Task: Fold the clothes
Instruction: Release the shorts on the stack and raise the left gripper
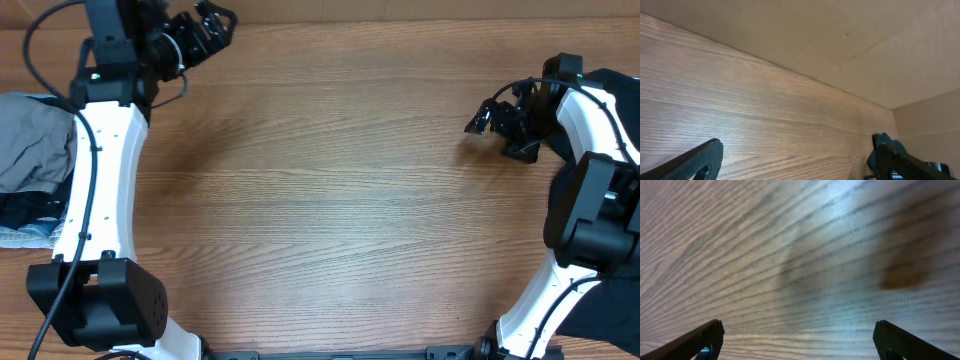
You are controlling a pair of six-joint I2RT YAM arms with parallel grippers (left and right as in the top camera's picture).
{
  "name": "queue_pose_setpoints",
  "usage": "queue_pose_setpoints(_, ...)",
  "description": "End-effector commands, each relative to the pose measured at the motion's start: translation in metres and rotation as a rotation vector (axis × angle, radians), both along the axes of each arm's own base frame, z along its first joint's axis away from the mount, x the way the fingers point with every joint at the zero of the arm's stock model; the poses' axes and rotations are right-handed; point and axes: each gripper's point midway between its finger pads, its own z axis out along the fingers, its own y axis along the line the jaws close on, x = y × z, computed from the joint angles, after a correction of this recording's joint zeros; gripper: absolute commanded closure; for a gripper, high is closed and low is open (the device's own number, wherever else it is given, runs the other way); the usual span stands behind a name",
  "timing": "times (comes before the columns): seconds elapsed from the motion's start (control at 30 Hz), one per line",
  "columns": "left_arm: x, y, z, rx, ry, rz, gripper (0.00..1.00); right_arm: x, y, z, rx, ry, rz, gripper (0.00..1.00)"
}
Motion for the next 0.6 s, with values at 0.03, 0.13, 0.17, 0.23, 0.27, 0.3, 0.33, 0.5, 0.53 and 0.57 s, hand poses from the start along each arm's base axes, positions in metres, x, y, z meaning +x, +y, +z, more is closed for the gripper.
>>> queue_pose_setpoints(0.03,-0.0004,-0.0069,0.0011,0.017,-0.007,-0.009,0.00,0.0217,-0.0049,0.0243,-0.032,-0.117,0.006,0.00)
queue_pose_setpoints(0.13,-0.0004,-0.0069,0.0011,0.017,-0.007,-0.009,0.00,0.0247,-0.0057,0.0250,-0.035,-0.130,0.006,0.00)
queue_pose_setpoints(0.17,-0.0004,-0.0069,0.0011,0.017,-0.007,-0.009,0.00,0.0248,-0.0057,0.0250,-0.036,-0.131,0.006,0.00)
queue_pose_setpoints(0.23,-0.0004,-0.0069,0.0011,0.017,-0.007,-0.009,0.00,0.0247,-0.0057,0.0250,-0.035,-0.130,0.006,0.00)
queue_pose_setpoints(0.27,-0.0004,-0.0069,0.0011,0.017,-0.006,-0.009,0.00,0.0247,-0.0057,0.0250,-0.035,-0.130,0.006,0.00)
queue_pose_setpoints(0.3,-0.0004,-0.0069,0.0011,0.017,-0.007,-0.009,0.00,0.0248,-0.0057,0.0250,-0.036,-0.131,0.006,0.00)
queue_pose_setpoints(0.33,-0.0004,-0.0069,0.0011,0.017,-0.007,-0.009,0.00,0.0247,-0.0057,0.0250,-0.035,-0.130,0.006,0.00)
queue_pose_setpoints(0.5,-0.0004,-0.0069,0.0011,0.017,-0.006,-0.009,0.00,0.0247,-0.0057,0.0250,-0.035,-0.130,0.006,0.00)
queue_pose_setpoints(0.53,-0.0004,-0.0069,0.0011,0.017,-0.006,-0.009,0.00,0.0247,-0.0057,0.0250,-0.035,-0.130,0.006,0.00)
queue_pose_setpoints(0.57,-0.0004,-0.0069,0.0011,0.017,-0.006,-0.009,0.00,0.0247,-0.0057,0.0250,-0.035,-0.130,0.006,0.00)
